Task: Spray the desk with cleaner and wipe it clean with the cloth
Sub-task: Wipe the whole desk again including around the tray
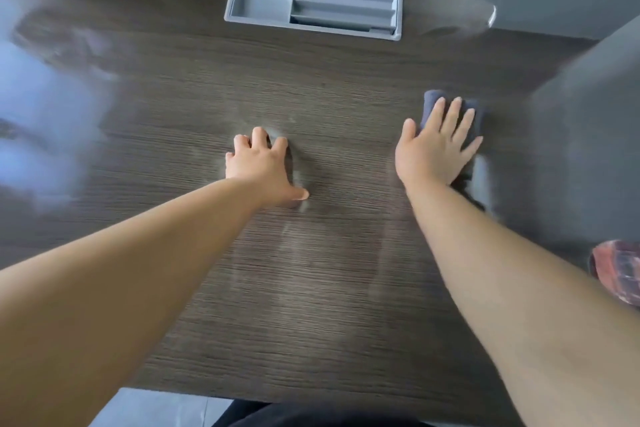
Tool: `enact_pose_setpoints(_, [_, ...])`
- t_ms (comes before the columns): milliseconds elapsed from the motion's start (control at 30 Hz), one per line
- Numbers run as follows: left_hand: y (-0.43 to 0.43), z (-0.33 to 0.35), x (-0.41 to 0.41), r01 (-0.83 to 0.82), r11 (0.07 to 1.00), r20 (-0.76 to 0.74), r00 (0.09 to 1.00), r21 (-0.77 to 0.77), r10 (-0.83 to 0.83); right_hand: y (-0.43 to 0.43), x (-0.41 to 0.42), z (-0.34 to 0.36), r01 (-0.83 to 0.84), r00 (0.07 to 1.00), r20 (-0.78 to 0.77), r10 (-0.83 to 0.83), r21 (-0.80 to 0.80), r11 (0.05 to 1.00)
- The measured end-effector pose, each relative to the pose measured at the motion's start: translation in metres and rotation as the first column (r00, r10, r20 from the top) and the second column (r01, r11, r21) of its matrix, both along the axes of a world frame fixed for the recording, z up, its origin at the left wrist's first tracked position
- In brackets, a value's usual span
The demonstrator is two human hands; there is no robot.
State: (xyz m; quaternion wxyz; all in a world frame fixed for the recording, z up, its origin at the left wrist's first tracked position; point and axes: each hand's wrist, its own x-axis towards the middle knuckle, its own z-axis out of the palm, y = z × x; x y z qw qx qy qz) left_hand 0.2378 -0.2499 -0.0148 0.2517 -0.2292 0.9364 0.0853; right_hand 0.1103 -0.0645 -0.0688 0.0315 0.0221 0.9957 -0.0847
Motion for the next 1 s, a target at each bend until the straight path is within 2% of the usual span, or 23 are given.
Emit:
enact_pose_setpoints(33, [0.0, 0.0, -0.001, 0.0, 1.0, 0.011, 1.0, 0.0, 0.0, -0.016, 0.011, 0.0, -0.003, 1.0, 0.005, 0.003, -0.003, 1.0])
enact_pose_setpoints(100, [0.0, 0.0, -0.002, -0.001, 1.0, 0.016, 1.0, 0.01, 0.0, -0.035, 0.044, -0.004, -0.284, 0.958, -0.046, 0.283, -0.013, 0.959])
enact_pose_setpoints(133, [0.0, -0.001, -0.001, 0.002, 1.0, 0.014, 1.0, 0.011, -0.002, -0.035, 0.062, -0.006, -0.51, 0.858, -0.07, 0.509, -0.005, 0.86])
enact_pose_setpoints(200, [-0.001, -0.002, 0.001, 0.014, 1.0, 0.007, 1.0, 0.005, -0.014, -0.015, 0.062, -0.007, -0.85, 0.521, -0.06, 0.851, 0.048, 0.524])
enact_pose_setpoints(233, [-0.002, -0.002, 0.001, 0.019, 1.0, 0.005, 1.0, 0.003, -0.019, -0.004, 0.042, -0.006, -0.917, 0.391, -0.051, 0.919, 0.068, 0.394])
enact_pose_setpoints(267, [-0.002, -0.002, 0.002, 0.022, 1.0, 0.005, 1.0, 0.002, -0.022, 0.006, 0.019, -0.007, -0.927, 0.358, -0.049, 0.933, 0.1, 0.361])
enact_pose_setpoints(300, [-0.002, -0.001, 0.001, 0.027, 1.0, 0.01, 1.0, 0.0, -0.027, 0.013, -0.003, -0.007, -0.895, 0.424, -0.056, 0.904, 0.125, 0.428])
enact_pose_setpoints(333, [-0.001, -0.001, 0.002, 0.032, 0.999, 0.021, 0.999, 0.0, -0.032, 0.016, -0.022, -0.004, -0.816, 0.568, -0.035, 0.822, 0.109, 0.568])
enact_pose_setpoints(400, [0.0, -0.001, 0.001, 0.032, 0.999, 0.04, 0.999, -0.003, -0.032, 0.005, -0.04, 0.0, -0.483, 0.874, -0.02, 0.485, 0.056, 0.874])
enact_pose_setpoints(467, [-0.001, -0.001, 0.001, 0.025, 1.0, 0.047, 0.999, -0.006, -0.024, -0.03, -0.026, 0.001, -0.204, 0.979, 0.0, 0.204, 0.027, 0.979])
enact_pose_setpoints(500, [-0.001, -0.001, 0.001, 0.022, 1.0, 0.044, 0.999, -0.001, -0.022, -0.047, -0.012, 0.002, -0.191, 0.981, 0.02, 0.191, 0.017, 0.981])
enact_pose_setpoints(533, [-0.001, -0.001, 0.001, 0.018, 1.0, 0.04, 0.999, 0.003, -0.018, -0.059, 0.004, 0.001, -0.287, 0.958, 0.021, 0.287, 0.011, 0.958])
enact_pose_setpoints(567, [-0.001, -0.001, 0.001, 0.013, 1.0, 0.037, 0.999, 0.007, -0.013, -0.065, 0.019, -0.003, -0.459, 0.888, 0.005, 0.459, 0.012, 0.888])
enact_pose_setpoints(633, [-0.001, -0.001, 0.0, 0.008, 1.0, 0.029, 1.0, 0.011, -0.008, -0.054, 0.033, -0.008, -0.805, 0.591, -0.03, 0.806, 0.041, 0.592])
enact_pose_setpoints(667, [-0.004, 0.001, -0.004, -0.005, 1.0, 0.022, 1.0, 0.015, 0.005, -0.045, 0.02, -0.007, -0.891, 0.449, -0.037, 0.893, 0.057, 0.451])
enact_pose_setpoints(700, [-0.006, 0.003, -0.007, -0.03, 0.999, 0.013, 0.999, 0.027, 0.03, -0.036, 0.003, -0.008, -0.925, 0.374, -0.034, 0.927, 0.062, 0.376])
enact_pose_setpoints(733, [-0.01, 0.006, -0.011, -0.059, 0.997, 0.006, 0.998, 0.042, 0.059, -0.029, -0.014, -0.009, -0.914, 0.396, -0.03, 0.918, 0.084, 0.397])
enact_pose_setpoints(767, [-0.015, 0.009, -0.016, -0.083, 0.995, -0.001, 0.996, 0.057, 0.084, -0.022, -0.029, -0.007, -0.862, 0.499, -0.018, 0.867, 0.099, 0.498])
enact_pose_setpoints(833, [-0.025, 0.013, -0.03, -0.109, 0.992, -0.025, 0.994, 0.071, 0.111, -0.023, -0.049, -0.002, -0.58, 0.814, 0.012, 0.581, 0.085, 0.81])
enact_pose_setpoints(867, [-0.031, 0.013, -0.036, -0.108, 0.992, -0.047, 0.993, 0.06, 0.111, -0.031, -0.05, 0.0, -0.407, 0.913, 0.013, 0.407, 0.075, 0.911])
enact_pose_setpoints(933, [-0.042, 0.012, -0.048, -0.083, 0.997, -0.09, 0.992, 0.003, 0.083, -0.061, -0.034, 0.004, -0.195, 0.98, 0.047, 0.192, 0.044, 0.98])
enact_pose_setpoints(967, [-0.047, 0.011, -0.052, -0.073, 0.997, -0.1, 0.993, -0.028, 0.07, -0.074, -0.02, 0.006, -0.219, 0.974, 0.062, 0.217, 0.023, 0.976])
enact_pose_setpoints(1000, [-0.054, 0.008, -0.056, -0.074, 0.997, -0.088, 0.994, -0.039, 0.07, -0.082, -0.005, 0.003, -0.338, 0.94, 0.049, 0.338, 0.009, 0.941])
